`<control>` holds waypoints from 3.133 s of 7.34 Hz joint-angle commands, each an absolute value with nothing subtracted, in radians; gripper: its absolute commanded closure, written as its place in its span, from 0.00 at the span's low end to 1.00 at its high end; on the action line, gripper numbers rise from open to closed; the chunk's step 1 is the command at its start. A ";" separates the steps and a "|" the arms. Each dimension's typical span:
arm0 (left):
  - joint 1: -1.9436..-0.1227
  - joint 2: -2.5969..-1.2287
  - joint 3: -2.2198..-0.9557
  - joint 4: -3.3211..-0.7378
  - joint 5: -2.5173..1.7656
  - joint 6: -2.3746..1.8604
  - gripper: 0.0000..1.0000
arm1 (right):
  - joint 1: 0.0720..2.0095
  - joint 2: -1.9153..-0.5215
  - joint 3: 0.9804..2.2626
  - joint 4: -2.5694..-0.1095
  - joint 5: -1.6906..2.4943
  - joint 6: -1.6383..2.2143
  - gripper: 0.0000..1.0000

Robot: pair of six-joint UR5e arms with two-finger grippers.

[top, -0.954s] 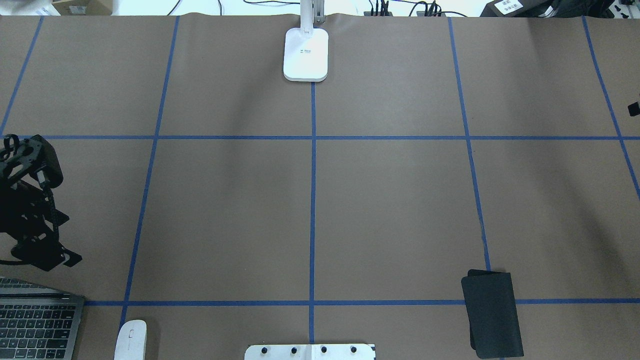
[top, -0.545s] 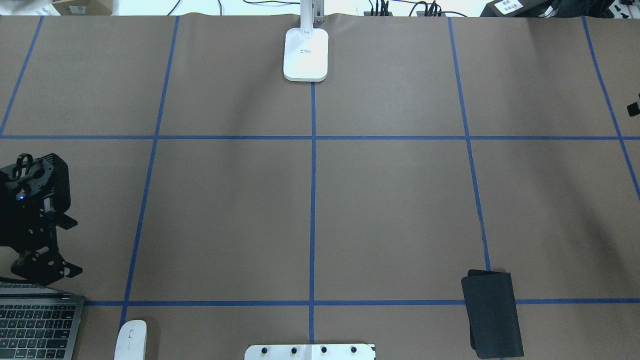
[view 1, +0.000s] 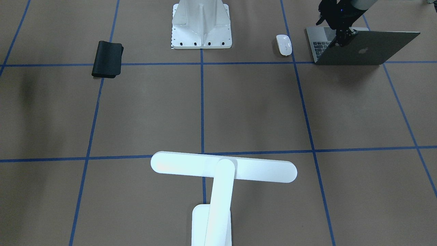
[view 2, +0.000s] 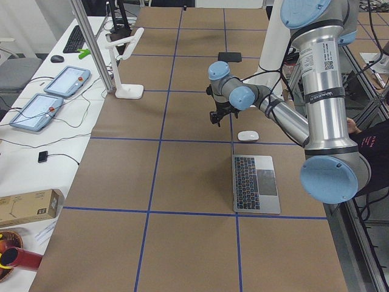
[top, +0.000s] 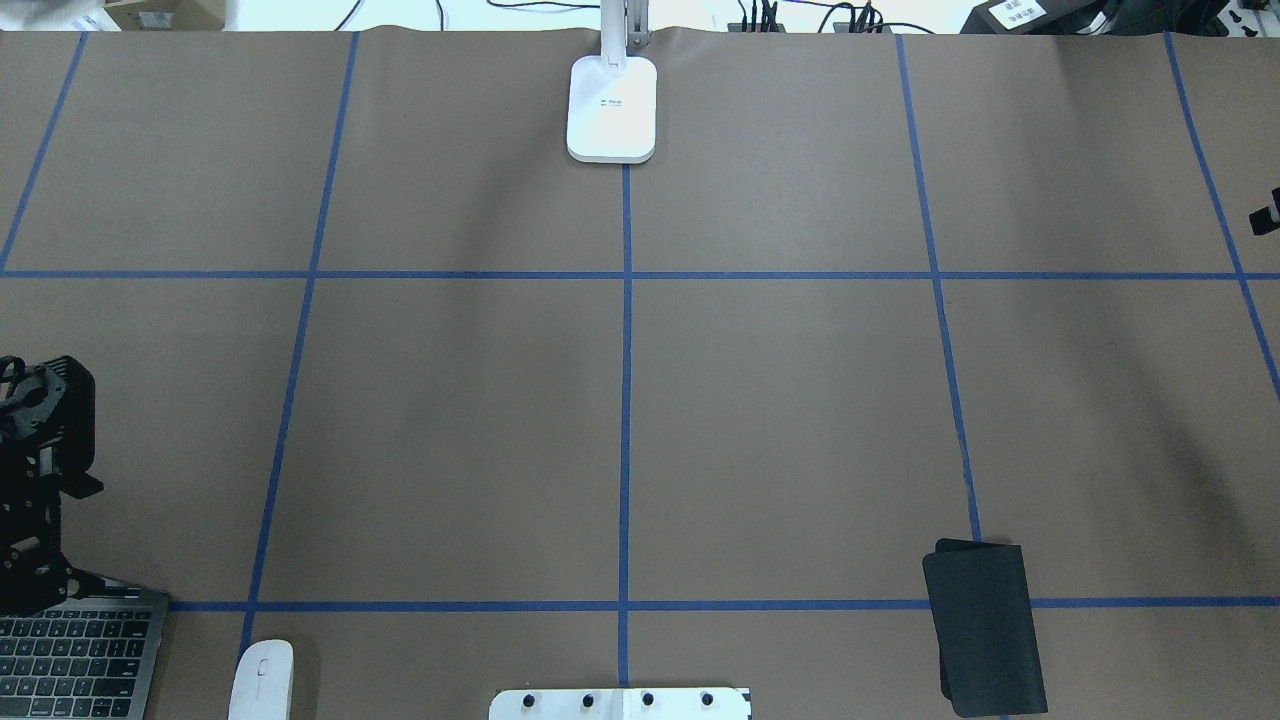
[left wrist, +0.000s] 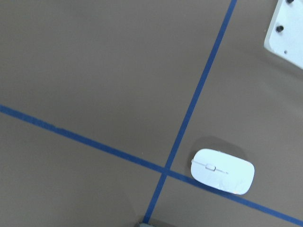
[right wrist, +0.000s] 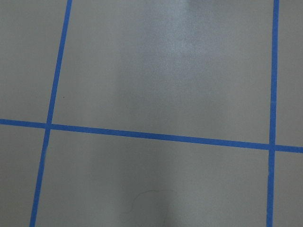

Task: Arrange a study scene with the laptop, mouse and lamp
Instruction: 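Lower the left gripper toward the open silver laptop near the robot, then grasp the edge of the silver laptop with the left gripper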

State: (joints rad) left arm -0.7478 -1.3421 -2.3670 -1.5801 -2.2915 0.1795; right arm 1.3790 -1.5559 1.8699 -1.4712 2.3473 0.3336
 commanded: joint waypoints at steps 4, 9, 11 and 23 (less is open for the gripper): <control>-0.765 -1.261 -2.365 -1.582 -2.363 0.184 0.01 | 1.374 -1.559 1.870 -1.454 2.349 0.334 0.00; -0.819 -1.247 -2.353 -1.586 -2.387 0.289 0.01 | 1.374 -1.560 1.870 -1.453 2.349 0.334 0.00; -0.819 -1.232 -2.344 -1.585 -2.359 0.356 0.01 | 1.373 -1.560 1.870 -1.454 2.349 0.334 0.00; -0.799 -1.227 -2.315 -1.615 -2.215 0.603 0.15 | 1.371 -1.560 1.855 -1.445 2.347 0.333 0.00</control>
State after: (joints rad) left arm -0.8011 -1.2308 -2.3155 -1.6144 -2.2116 0.5958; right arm 1.3715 -1.5594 1.8564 -1.4481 2.3470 0.3329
